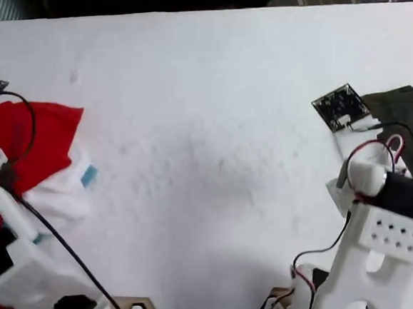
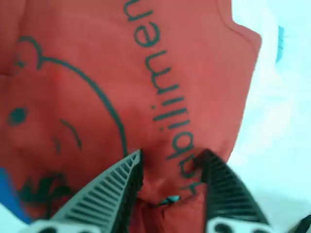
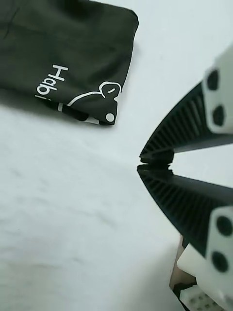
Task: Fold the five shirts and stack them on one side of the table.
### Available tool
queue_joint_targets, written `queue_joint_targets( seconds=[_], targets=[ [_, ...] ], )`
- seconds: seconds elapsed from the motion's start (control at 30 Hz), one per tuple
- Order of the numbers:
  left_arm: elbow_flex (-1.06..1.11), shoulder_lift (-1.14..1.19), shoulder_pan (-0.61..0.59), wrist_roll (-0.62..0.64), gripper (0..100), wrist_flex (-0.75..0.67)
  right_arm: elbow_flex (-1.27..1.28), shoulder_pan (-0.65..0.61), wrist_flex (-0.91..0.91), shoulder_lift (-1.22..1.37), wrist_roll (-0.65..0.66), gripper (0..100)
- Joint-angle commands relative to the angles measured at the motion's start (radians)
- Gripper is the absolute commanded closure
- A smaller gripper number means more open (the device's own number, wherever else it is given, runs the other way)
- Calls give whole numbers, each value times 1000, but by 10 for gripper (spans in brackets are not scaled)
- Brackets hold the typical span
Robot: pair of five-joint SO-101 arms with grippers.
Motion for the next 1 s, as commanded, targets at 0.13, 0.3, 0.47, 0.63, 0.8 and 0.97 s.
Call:
queue_joint_targets(
  seconds=[0.13,0.3,0.47,0.63,0.8,0.97],
  targets=[
    [-201,24,13,-8,981,37,-3,4,5,-114,3,981],
    [-494,24,12,2,978,115,-3,4,5,-145,3,981],
    [-769,24,35,46,978,115,-3,4,5,-148,3,981],
    [-1071,24,119,255,978,117,-3,1,5,-142,3,981],
    [-1347,24,272,356,979,118,-3,4,4,-142,9,981],
    [-1355,-18,513,362,980,118,-3,4,4,-140,9,981]
  ],
)
